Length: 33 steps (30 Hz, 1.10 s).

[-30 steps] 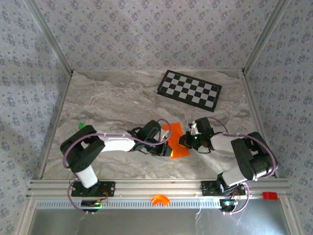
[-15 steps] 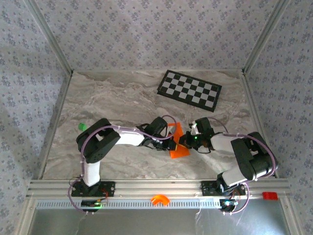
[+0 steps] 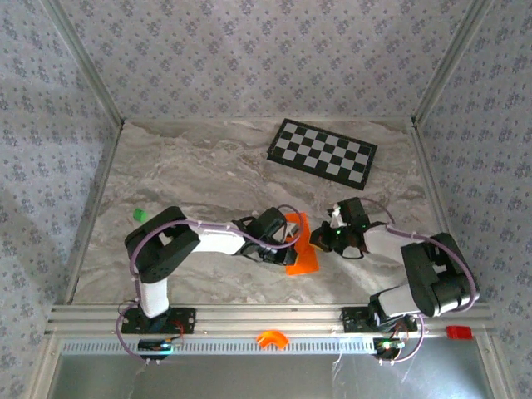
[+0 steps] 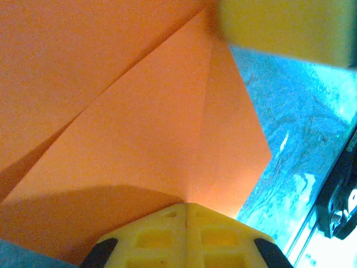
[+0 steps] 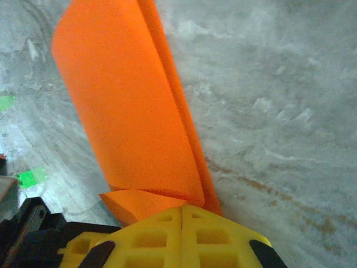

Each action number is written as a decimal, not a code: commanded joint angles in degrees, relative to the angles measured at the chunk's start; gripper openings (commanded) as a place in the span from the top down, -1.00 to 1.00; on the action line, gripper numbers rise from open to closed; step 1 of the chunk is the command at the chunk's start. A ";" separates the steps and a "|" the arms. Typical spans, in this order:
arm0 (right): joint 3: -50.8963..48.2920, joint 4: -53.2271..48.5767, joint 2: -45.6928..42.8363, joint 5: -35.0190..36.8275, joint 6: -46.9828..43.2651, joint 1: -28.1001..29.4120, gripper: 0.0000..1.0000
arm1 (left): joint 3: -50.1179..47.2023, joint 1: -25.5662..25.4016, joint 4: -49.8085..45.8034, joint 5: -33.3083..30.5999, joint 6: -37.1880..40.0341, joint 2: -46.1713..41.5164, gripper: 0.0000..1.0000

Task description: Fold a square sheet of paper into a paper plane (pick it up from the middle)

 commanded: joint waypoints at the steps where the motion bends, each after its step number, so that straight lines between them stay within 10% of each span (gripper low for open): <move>1: 0.89 -2.95 -2.07 0.99 -1.87 1.75 0.95 | -2.88 -0.40 -10.97 -3.95 3.48 0.68 1.00; 10: 0.62 0.57 0.87 4.17 0.47 10.25 0.98 | -2.39 -0.34 -11.30 -4.59 3.70 0.55 1.00; 21: -1.03 0.09 4.05 1.66 -2.39 -2.37 1.00 | -2.68 -0.35 -10.98 -4.57 3.52 1.18 1.00; 33: 2.67 -3.53 -3.62 0.06 -2.48 -2.97 0.97 | -2.55 -0.35 -10.86 -4.36 3.33 1.30 1.00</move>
